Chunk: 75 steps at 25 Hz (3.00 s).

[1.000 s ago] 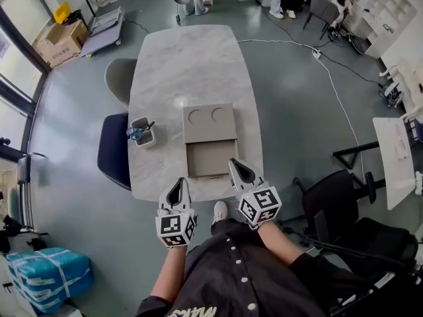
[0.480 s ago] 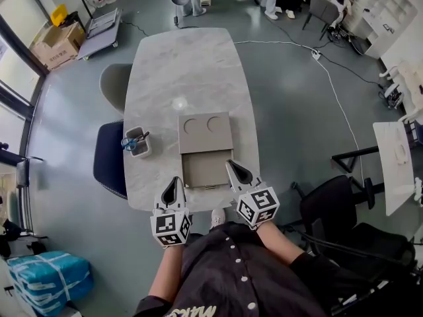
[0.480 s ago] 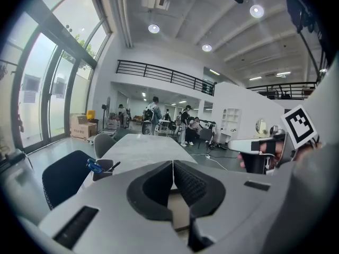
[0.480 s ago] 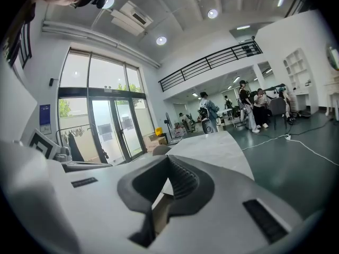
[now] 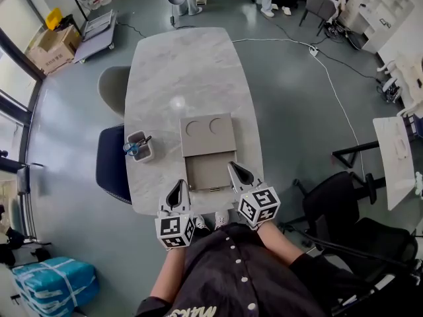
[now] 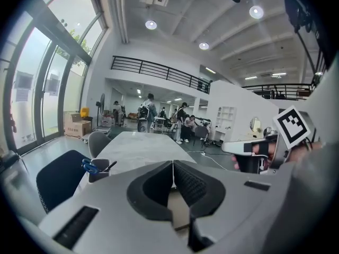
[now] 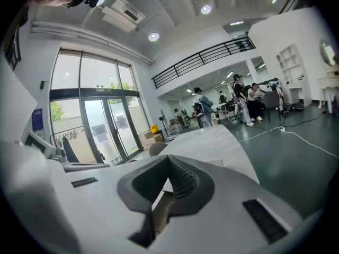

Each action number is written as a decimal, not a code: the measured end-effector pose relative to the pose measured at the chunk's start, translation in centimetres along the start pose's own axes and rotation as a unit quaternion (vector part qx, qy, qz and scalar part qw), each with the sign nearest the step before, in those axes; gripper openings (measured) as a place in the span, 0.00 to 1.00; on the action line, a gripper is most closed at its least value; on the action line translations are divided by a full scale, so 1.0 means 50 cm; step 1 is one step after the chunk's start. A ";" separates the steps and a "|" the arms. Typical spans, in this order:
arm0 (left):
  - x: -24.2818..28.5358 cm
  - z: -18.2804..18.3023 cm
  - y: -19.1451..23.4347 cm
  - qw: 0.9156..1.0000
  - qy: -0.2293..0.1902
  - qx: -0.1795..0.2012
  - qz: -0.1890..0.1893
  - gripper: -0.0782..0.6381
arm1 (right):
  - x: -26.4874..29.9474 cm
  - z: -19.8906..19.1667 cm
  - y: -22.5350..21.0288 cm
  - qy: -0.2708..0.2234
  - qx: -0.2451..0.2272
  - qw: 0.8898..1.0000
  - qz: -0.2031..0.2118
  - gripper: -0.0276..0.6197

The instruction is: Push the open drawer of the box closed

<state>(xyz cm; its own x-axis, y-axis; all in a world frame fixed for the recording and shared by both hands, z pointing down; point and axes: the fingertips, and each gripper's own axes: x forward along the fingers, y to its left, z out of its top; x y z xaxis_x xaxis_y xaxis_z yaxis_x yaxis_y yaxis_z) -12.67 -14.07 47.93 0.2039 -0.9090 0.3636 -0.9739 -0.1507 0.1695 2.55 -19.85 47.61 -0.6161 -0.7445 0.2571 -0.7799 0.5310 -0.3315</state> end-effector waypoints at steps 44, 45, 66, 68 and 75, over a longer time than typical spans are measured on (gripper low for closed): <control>-0.036 -0.284 0.006 0.985 0.153 -0.062 -0.056 0.13 | 0.033 -0.534 -0.041 0.201 0.353 0.911 -0.067 0.15; -0.035 -0.283 0.004 0.985 0.153 -0.062 -0.056 0.13 | 0.036 -0.535 -0.044 0.200 0.357 0.910 -0.068 0.15; -0.032 -0.265 0.001 0.987 0.140 -0.063 -0.051 0.13 | 0.053 -0.522 -0.040 0.190 0.420 0.886 -0.046 0.12; -0.033 -0.264 0.000 0.987 0.139 -0.063 -0.050 0.13 | 0.056 -0.518 -0.040 0.189 0.419 0.887 -0.045 0.12; -0.032 -0.267 0.002 0.987 0.140 -0.064 -0.049 0.13 | 0.078 -0.506 -0.051 0.183 0.414 0.891 -0.048 0.12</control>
<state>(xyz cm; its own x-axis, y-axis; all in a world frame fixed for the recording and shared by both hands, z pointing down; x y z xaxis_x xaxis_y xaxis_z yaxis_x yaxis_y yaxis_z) -11.77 -7.45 59.59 0.3326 -0.7469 0.5758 -0.9315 -0.1649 0.3243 -0.66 -13.86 72.41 -0.6643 -0.5084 0.5479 -0.5756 -0.1197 -0.8089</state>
